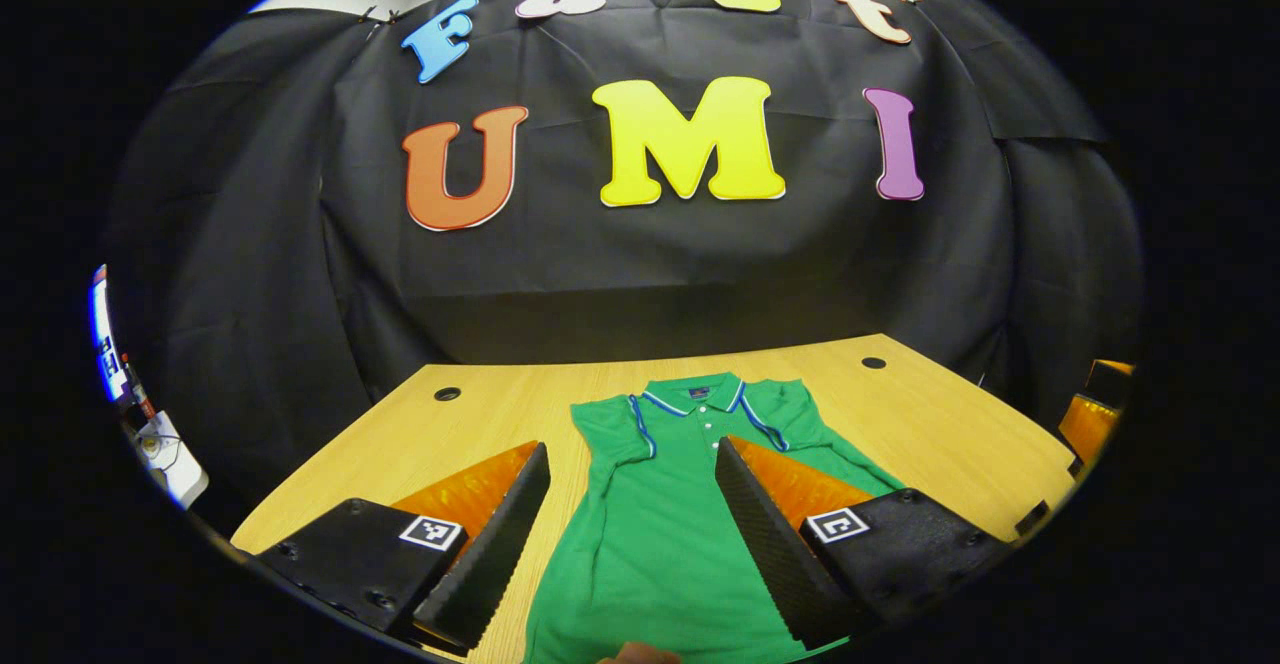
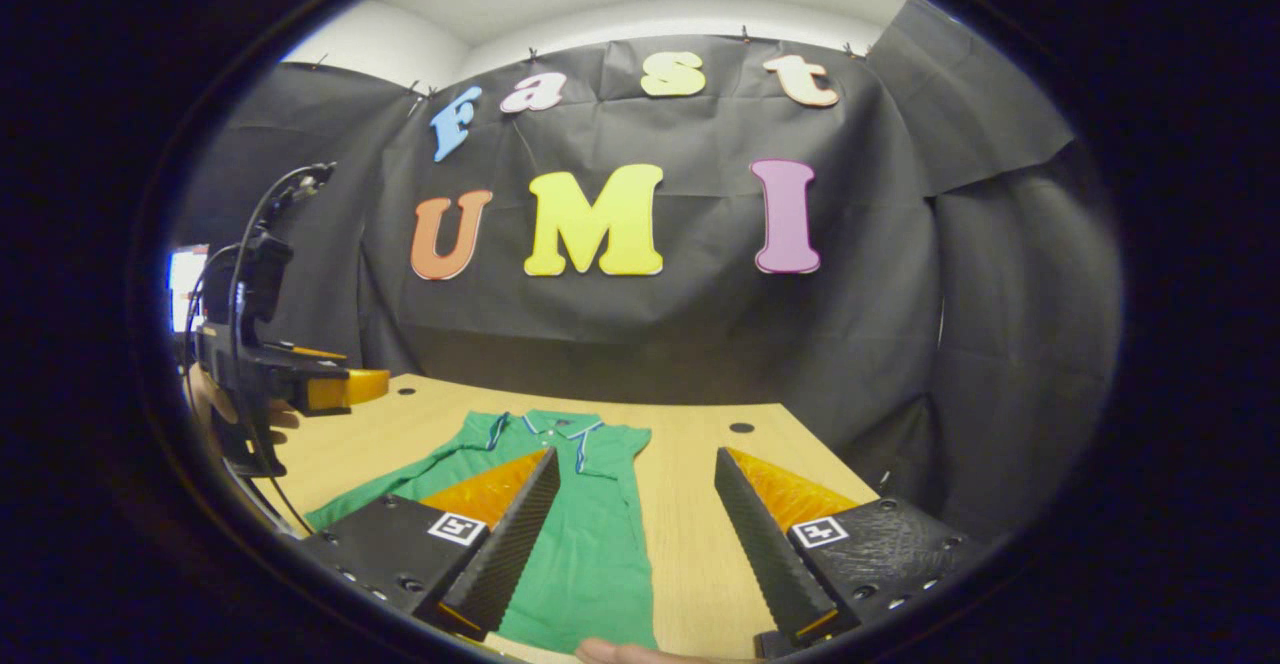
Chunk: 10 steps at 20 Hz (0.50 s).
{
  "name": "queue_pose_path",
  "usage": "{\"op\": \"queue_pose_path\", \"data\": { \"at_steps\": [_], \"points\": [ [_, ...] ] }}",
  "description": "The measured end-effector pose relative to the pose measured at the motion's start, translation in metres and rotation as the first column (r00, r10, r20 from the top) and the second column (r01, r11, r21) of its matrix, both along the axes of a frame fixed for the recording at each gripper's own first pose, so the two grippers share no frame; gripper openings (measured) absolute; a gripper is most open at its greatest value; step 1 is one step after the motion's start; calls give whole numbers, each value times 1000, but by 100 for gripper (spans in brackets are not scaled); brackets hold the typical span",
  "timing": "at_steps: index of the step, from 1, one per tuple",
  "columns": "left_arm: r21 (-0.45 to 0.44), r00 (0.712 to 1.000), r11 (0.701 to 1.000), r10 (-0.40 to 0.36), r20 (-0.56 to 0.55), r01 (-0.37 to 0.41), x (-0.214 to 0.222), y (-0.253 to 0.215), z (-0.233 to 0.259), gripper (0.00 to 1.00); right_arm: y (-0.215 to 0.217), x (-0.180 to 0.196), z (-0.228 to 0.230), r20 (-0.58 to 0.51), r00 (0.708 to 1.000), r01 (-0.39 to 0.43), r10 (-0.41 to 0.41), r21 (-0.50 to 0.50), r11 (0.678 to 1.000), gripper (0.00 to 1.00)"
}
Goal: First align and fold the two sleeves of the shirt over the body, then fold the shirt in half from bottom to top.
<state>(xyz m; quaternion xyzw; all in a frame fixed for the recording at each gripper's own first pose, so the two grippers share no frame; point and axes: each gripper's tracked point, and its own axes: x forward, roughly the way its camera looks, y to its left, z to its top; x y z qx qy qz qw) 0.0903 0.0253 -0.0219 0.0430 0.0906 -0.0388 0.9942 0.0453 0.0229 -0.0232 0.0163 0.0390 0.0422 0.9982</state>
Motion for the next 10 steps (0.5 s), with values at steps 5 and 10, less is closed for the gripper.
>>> {"op": "queue_pose_path", "data": {
  "at_steps": [5,10],
  "points": [
    [41,999,999,29,-37,-28,-50,22,-76,100,-15,-20,-49,-77,994,72,-71,3,997,95],
    [-63,983,995,67,-171,-79,-80,48,-150,100,-10,-29,-128,-194,976,90,-98,-53,995,95]
  ]
}}
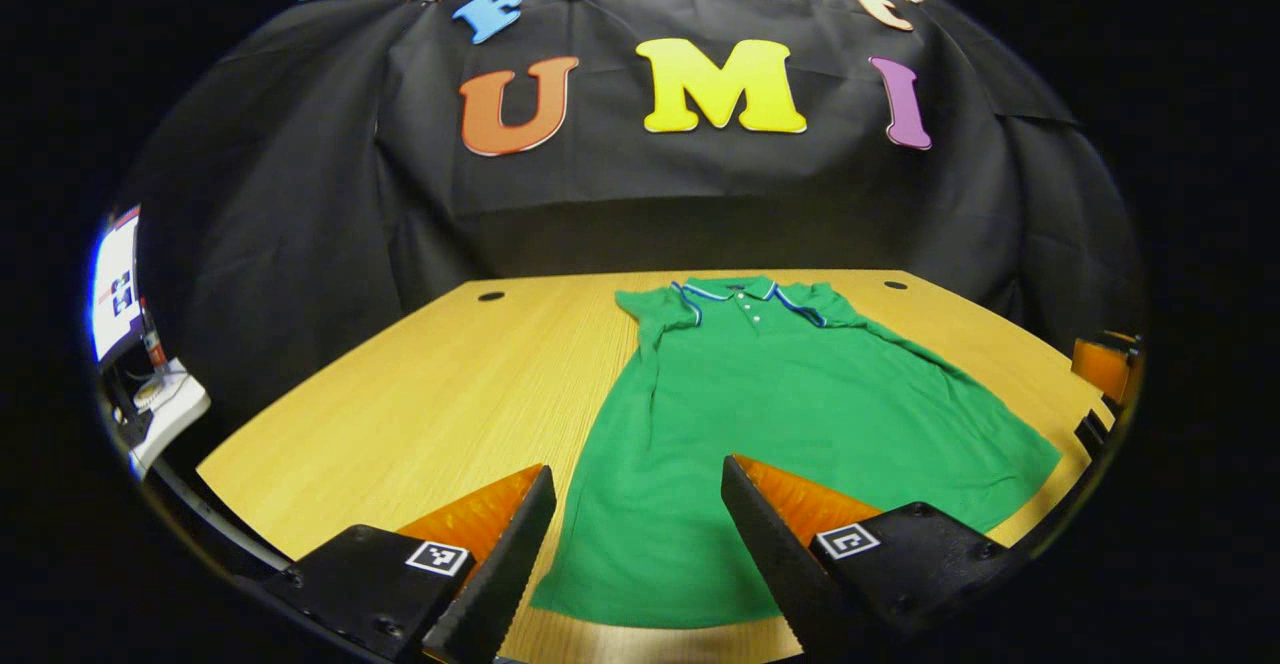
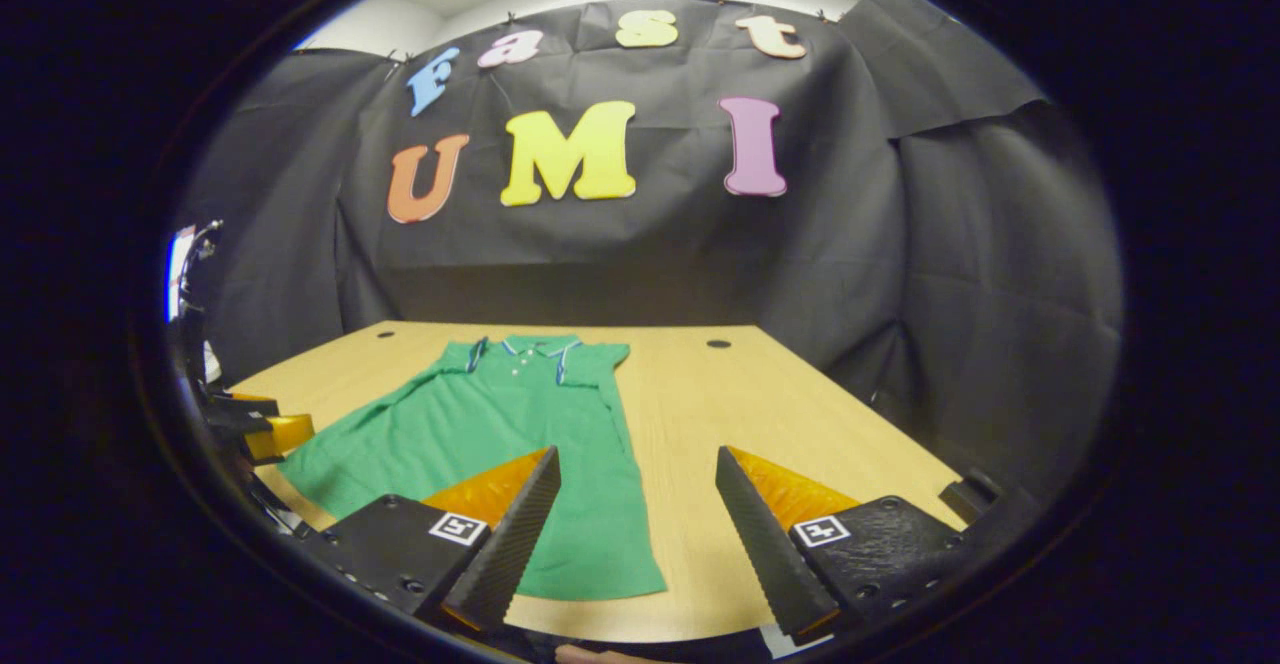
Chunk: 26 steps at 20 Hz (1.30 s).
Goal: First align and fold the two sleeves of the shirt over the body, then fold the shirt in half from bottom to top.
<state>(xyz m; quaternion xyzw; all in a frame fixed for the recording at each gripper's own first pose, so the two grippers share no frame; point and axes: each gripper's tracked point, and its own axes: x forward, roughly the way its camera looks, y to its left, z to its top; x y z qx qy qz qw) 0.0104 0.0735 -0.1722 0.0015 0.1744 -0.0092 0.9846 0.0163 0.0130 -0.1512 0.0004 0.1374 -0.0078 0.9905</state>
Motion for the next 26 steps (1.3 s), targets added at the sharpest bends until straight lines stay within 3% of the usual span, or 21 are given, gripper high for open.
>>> {"op": "queue_pose_path", "data": {
  "at_steps": [5,9,12,15,18,19,20,21,26],
  "points": [
    [-63,997,998,9,-73,-13,-6,14,-30,100,8,-1,-66,-160,987,-20,17,-17,1000,96],
    [-64,996,998,9,-84,-15,-5,16,-36,100,14,1,-71,-210,975,-57,68,58,997,95],
    [-25,996,1000,16,-85,-18,-4,19,-40,93,20,3,-70,-187,977,-95,105,65,993,89],
    [-11,996,1000,12,-84,-13,-1,17,-38,76,32,6,-75,-178,974,-127,141,87,988,67],
    [-26,997,1000,-3,-81,0,2,10,-39,39,35,5,-76,-160,972,-153,172,123,981,22],
    [-33,997,999,-2,-79,0,3,9,-38,32,34,6,-75,-166,971,-154,173,121,981,6],
    [-53,997,999,4,-73,-7,3,8,-36,14,31,7,-77,-166,972,-144,167,141,979,6],
    [-75,998,997,-9,-69,4,3,3,-34,8,31,10,-75,-171,972,-139,164,152,979,1],
    [-64,1000,998,-19,-13,18,10,0,-8,6,29,13,-51,-136,975,-159,174,115,981,1]
  ]
}}
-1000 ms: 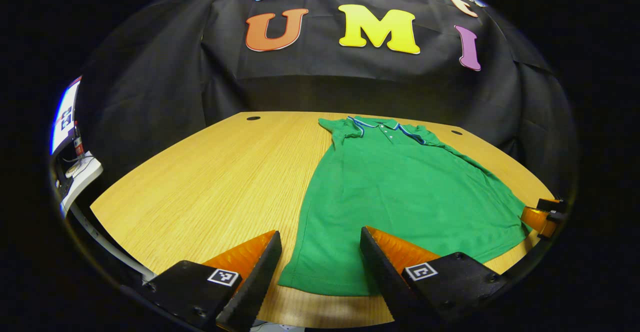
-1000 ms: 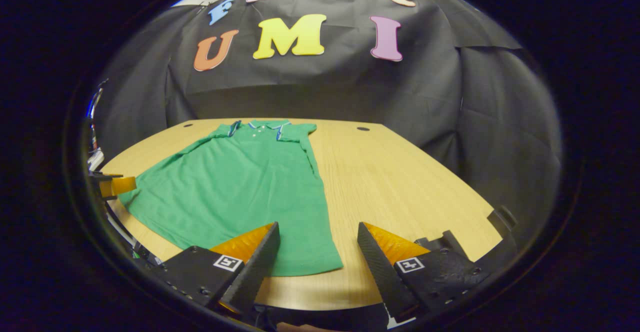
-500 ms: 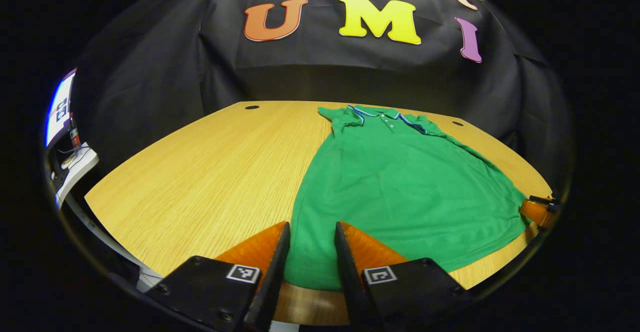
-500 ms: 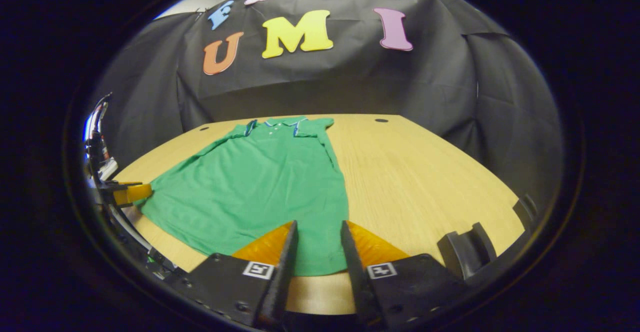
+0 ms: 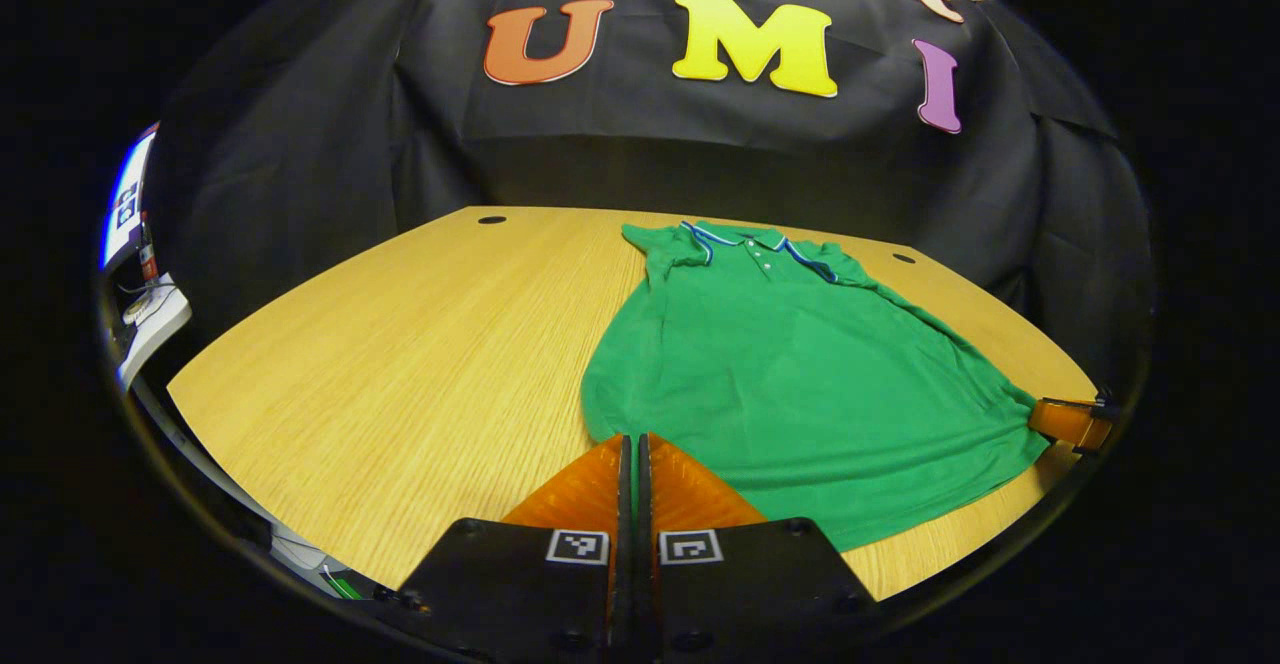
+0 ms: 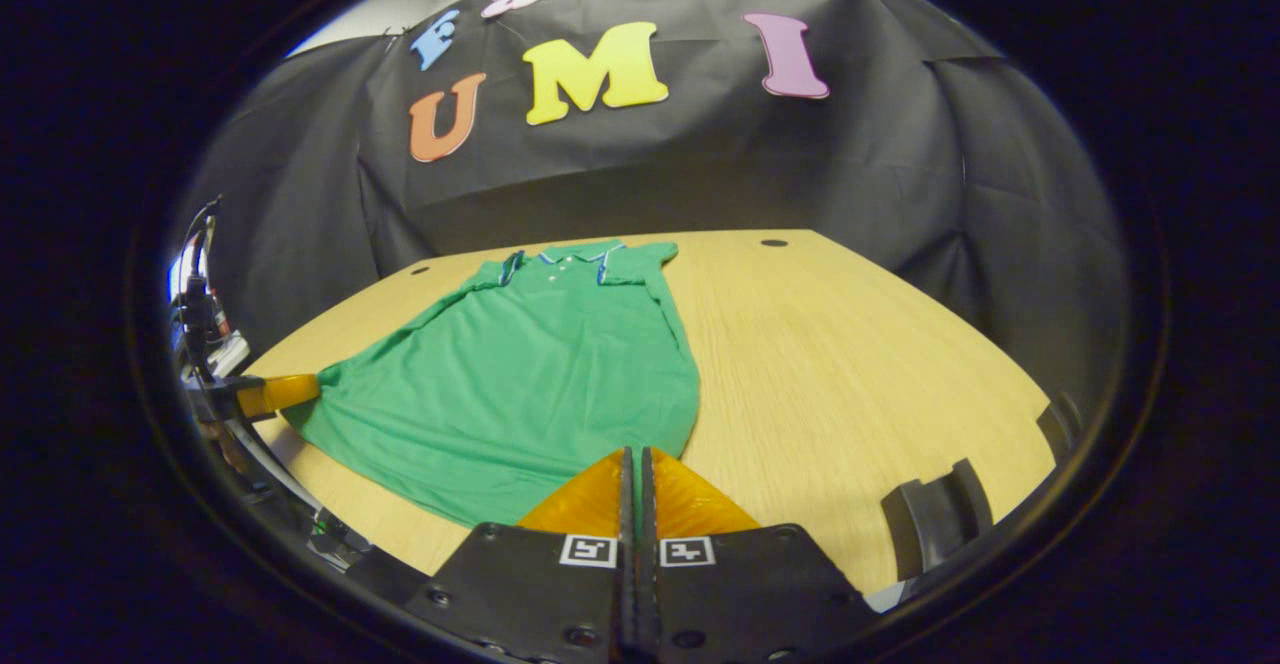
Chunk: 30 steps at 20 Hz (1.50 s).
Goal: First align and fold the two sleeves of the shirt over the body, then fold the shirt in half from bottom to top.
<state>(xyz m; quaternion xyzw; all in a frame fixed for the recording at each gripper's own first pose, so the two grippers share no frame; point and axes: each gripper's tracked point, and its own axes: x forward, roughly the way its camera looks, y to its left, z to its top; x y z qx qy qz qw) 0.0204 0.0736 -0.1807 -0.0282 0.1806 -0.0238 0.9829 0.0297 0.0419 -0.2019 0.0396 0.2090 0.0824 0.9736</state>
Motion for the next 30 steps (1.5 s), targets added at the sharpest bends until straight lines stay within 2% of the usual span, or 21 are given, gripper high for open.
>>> {"op": "queue_pose_path", "data": {
  "at_steps": [8,13,16,18,22,26,30],
  "points": [
    [3,992,999,-38,119,38,41,-18,62,6,2,36,71,164,986,3,9,-72,997,1],
    [-25,990,999,-41,132,45,85,-22,88,6,3,88,107,205,978,49,-32,-76,996,0],
    [-29,987,998,-58,148,63,117,-22,112,6,19,120,132,228,974,39,-18,-89,995,0],
    [-17,983,998,-57,173,61,145,-18,130,6,27,148,154,248,968,42,-24,-67,997,1],
    [2,978,999,-53,203,54,203,-16,159,6,30,217,196,288,954,85,-86,17,996,1],
    [16,968,999,-46,246,43,267,-16,181,6,32,295,213,329,936,142,-129,-15,990,1],
    [11,975,1000,-21,223,19,334,-10,166,6,53,377,200,322,941,137,-109,-67,988,1]
  ]
}}
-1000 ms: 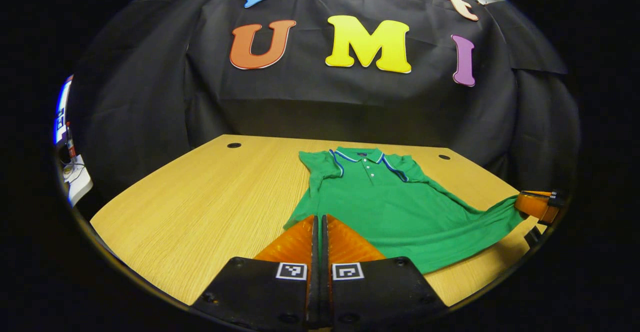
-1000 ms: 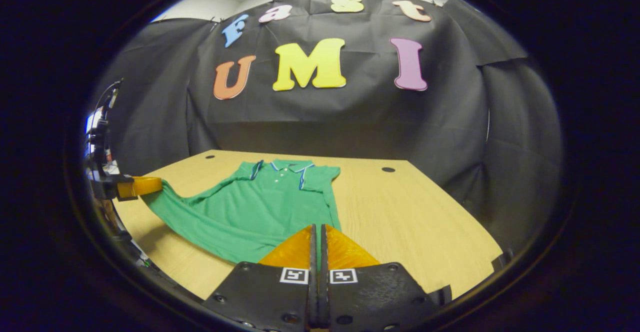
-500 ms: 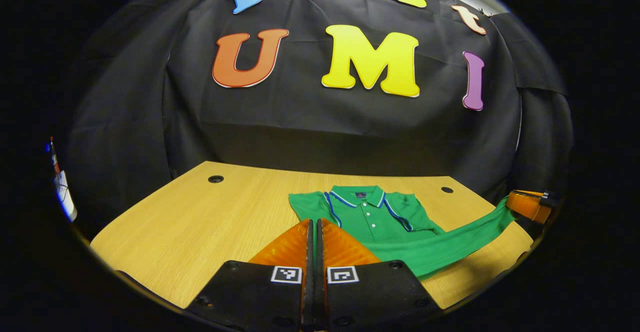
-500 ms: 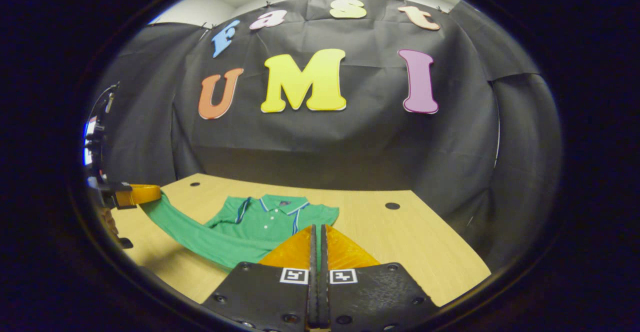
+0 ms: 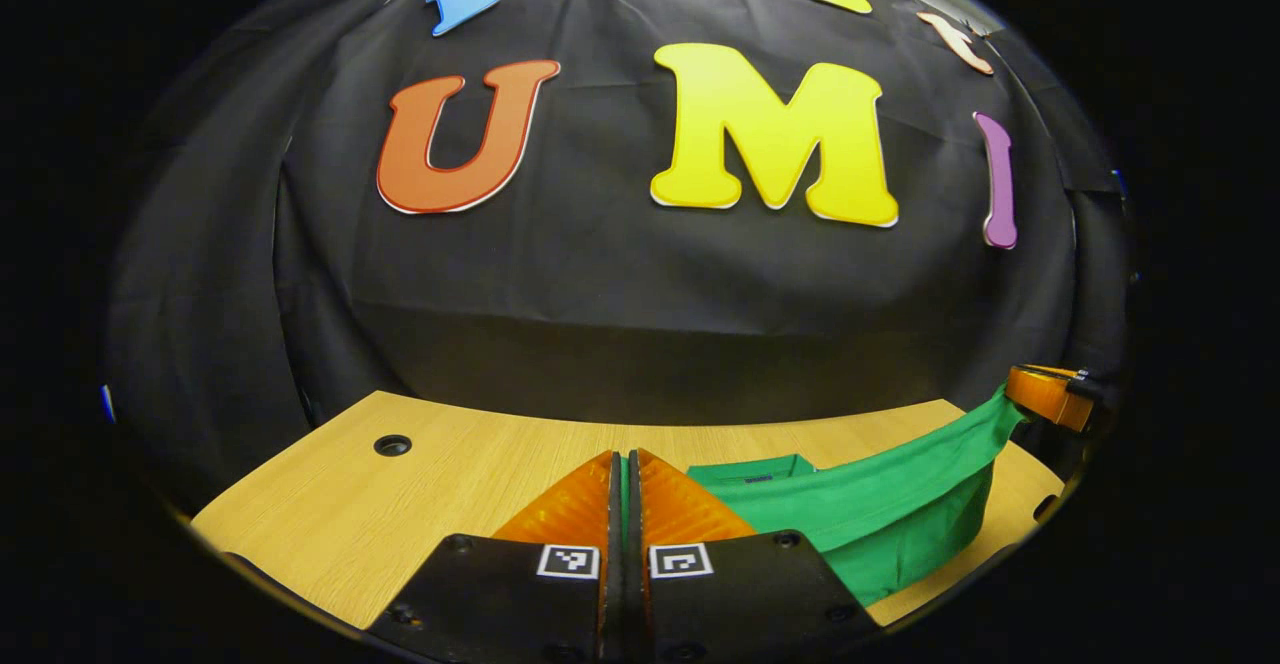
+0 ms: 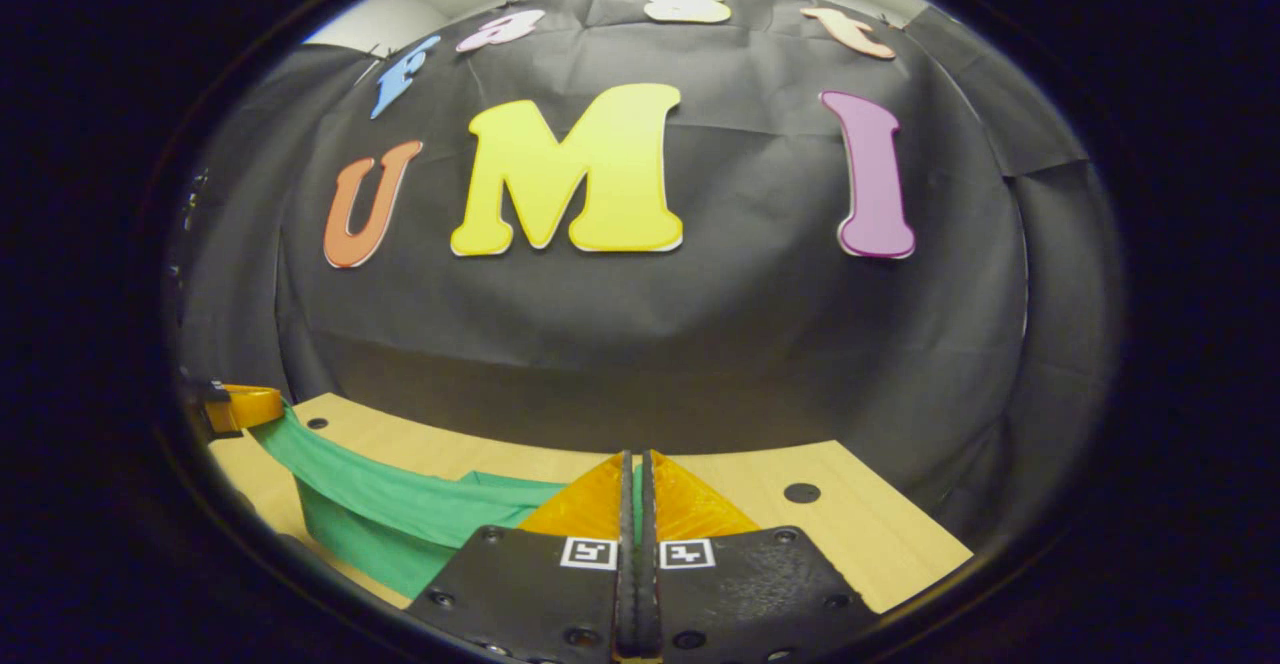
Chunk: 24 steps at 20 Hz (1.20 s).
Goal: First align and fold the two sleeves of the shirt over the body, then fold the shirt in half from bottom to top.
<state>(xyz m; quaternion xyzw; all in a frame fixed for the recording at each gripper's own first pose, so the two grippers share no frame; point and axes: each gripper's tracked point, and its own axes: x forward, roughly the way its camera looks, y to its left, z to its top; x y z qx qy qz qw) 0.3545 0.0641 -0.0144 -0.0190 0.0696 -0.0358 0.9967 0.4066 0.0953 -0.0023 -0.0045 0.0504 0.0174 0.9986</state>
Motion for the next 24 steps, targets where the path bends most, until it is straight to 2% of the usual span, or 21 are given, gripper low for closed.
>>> {"op": "queue_pose_path", "data": {
  "at_steps": [4,7,13,14,15,17,18,19,20,21,22,23,24],
  "points": [
    [10,999,1000,0,-46,0,68,2,-37,6,13,64,-45,-58,998,0,-2,-30,1000,1],
    [-9,996,1000,-1,-85,0,96,3,-68,6,12,100,-77,-84,996,8,-12,-44,999,1],
    [-51,992,998,-27,-119,21,112,-4,-101,8,-4,123,-126,-157,987,31,-38,-47,998,1],
    [-53,992,998,-22,-123,16,112,-4,-103,11,-5,122,-131,-159,986,30,-40,-65,997,0],
    [-54,991,998,-22,-129,15,112,-5,-106,14,-8,122,-134,-160,986,40,-53,-85,996,8],
    [-56,987,998,-41,-157,33,109,-10,-114,46,-7,120,-134,-162,986,29,-43,-84,996,49],
    [-48,986,998,-36,-161,29,109,-9,-119,81,-6,118,-131,-158,987,25,-37,-78,997,69],
    [-33,988,999,-27,-151,22,109,-6,-118,81,-5,117,-127,-140,989,26,-37,-76,997,90],
    [-17,991,1000,-25,-132,23,109,-6,-115,81,-7,114,-122,-118,992,33,-43,-79,996,94],
    [-5,994,1000,-19,-111,18,109,-5,-110,98,-8,113,-116,-97,994,41,-49,-83,996,94],
    [3,996,1000,-9,-94,9,106,-2,-104,100,-7,111,-110,-84,995,41,-48,-84,996,97],
    [5,997,1000,6,-79,-5,102,2,-98,83,-6,104,-104,-76,996,40,-47,-84,996,95],
    [-4,998,1000,11,-66,-11,97,3,-92,83,-5,97,-97,-61,997,39,-43,-73,997,97]
  ]
}}
